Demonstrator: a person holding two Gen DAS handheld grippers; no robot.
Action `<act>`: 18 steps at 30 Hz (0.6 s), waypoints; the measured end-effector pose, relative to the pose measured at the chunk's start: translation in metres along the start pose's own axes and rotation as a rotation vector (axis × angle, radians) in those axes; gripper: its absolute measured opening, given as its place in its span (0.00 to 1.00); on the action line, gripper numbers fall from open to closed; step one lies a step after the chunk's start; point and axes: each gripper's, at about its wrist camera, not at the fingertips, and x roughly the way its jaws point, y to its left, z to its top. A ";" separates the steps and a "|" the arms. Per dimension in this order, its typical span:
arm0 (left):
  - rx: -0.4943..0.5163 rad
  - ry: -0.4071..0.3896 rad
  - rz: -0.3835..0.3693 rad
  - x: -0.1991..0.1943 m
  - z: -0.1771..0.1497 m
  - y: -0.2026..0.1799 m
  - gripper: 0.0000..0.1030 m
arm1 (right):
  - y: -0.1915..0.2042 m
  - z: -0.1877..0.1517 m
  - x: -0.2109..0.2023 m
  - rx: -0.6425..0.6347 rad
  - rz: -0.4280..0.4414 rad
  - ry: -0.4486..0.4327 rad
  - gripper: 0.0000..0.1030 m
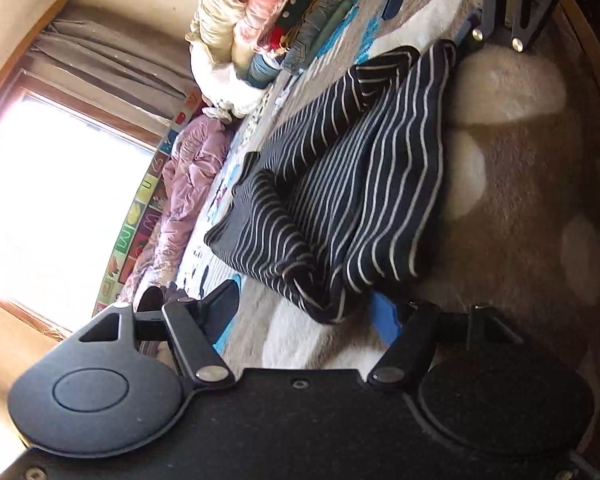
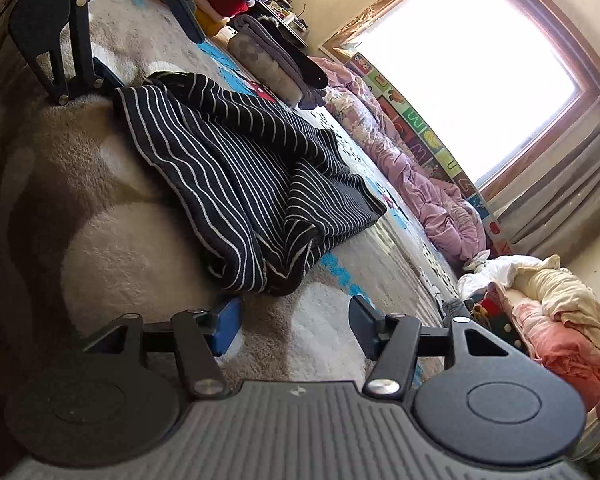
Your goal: Fold clothes
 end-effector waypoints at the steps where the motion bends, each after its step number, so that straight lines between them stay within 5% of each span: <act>1: -0.003 -0.009 0.009 0.001 0.001 0.000 0.69 | 0.001 0.000 0.002 -0.010 -0.008 -0.009 0.57; 7: -0.042 -0.008 0.025 0.009 0.004 0.004 0.68 | 0.001 -0.004 0.009 -0.083 0.004 -0.080 0.56; 9: -0.066 0.010 0.021 0.009 0.005 0.004 0.64 | -0.001 -0.003 0.010 -0.086 0.029 -0.088 0.52; 10: -0.082 0.024 0.019 0.008 0.005 0.004 0.62 | -0.002 -0.002 0.011 -0.084 0.043 -0.089 0.41; 13: -0.135 0.059 0.009 0.007 0.007 0.003 0.53 | 0.003 0.003 0.014 -0.066 0.068 -0.082 0.24; 18: -0.193 0.070 -0.008 0.007 0.007 0.000 0.32 | 0.004 0.005 0.018 0.000 0.052 -0.087 0.24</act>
